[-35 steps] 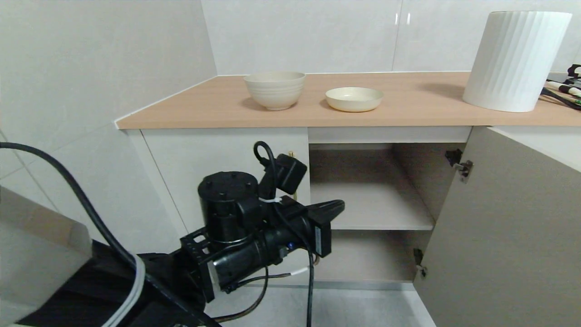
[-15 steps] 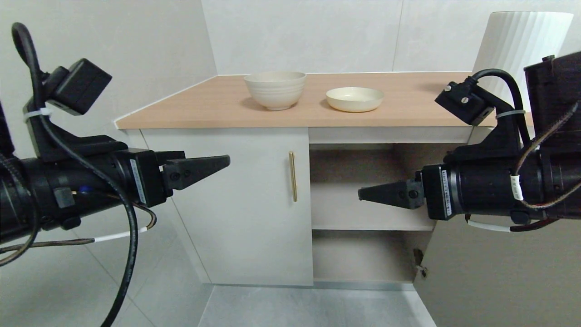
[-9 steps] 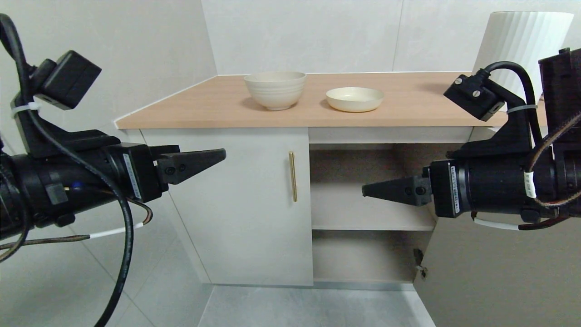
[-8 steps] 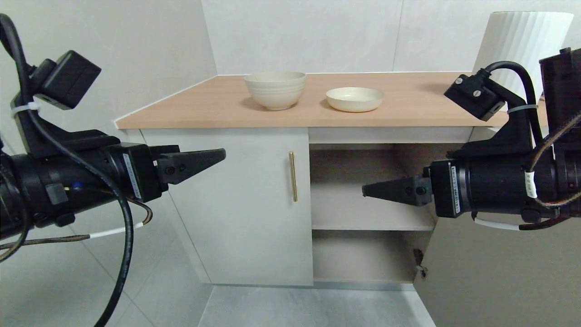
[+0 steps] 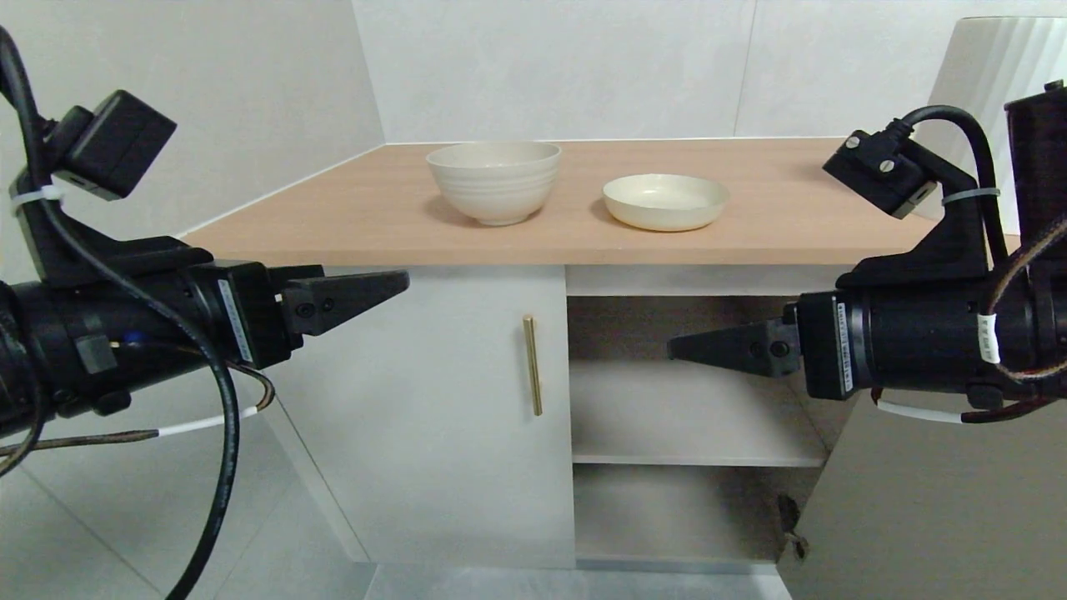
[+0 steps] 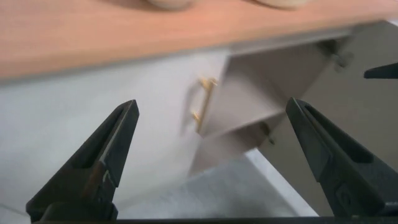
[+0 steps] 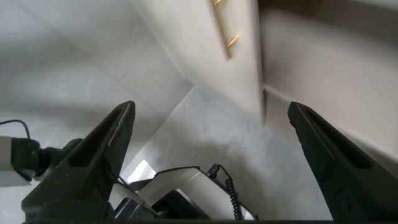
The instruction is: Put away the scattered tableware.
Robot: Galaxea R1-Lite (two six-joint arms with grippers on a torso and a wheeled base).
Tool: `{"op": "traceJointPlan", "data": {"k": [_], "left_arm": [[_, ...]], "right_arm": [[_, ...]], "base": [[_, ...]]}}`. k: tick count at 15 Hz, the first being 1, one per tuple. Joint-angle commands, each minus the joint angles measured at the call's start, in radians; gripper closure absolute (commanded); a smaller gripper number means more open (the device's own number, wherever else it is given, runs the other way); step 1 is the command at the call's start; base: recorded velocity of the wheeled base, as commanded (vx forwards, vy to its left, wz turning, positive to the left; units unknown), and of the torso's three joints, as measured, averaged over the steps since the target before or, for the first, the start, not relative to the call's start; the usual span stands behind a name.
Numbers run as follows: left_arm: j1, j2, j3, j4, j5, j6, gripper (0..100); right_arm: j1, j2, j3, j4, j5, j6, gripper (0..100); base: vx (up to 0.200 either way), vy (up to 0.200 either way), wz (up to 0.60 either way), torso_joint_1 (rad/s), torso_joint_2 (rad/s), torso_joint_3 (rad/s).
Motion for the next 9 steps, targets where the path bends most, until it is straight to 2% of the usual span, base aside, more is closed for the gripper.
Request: {"op": "traceJointPlan", "data": {"k": [1, 5, 7, 9], "left_arm": [[0.002, -0.006, 0.003, 0.000, -0.001, 0.001, 0], [0.002, -0.006, 0.004, 0.000, 0.001, 0.002, 0], [0.017, -0.014, 0.000, 0.002, -0.001, -0.009, 0], [0.020, -0.019, 0.001, 0.002, -0.006, -0.009, 0]], "right_arm": [[0.000, -0.003, 0.000, 0.000, 0.001, 0.000, 0], [0.000, -0.004, -0.002, 0.000, 0.001, 0.000, 0], [0.000, -0.006, -0.002, 0.000, 0.001, 0.000, 0], [0.000, -0.006, 0.000, 0.000, 0.001, 0.003, 0]], "base": [[0.000, 0.000, 0.00, 0.000, 0.00, 0.000], [0.000, 0.000, 0.00, 0.000, 0.00, 0.000], [0.000, 0.000, 0.00, 0.000, 0.00, 0.000], [0.000, 0.200, 0.00, 0.002, 0.00, 0.000]]}}
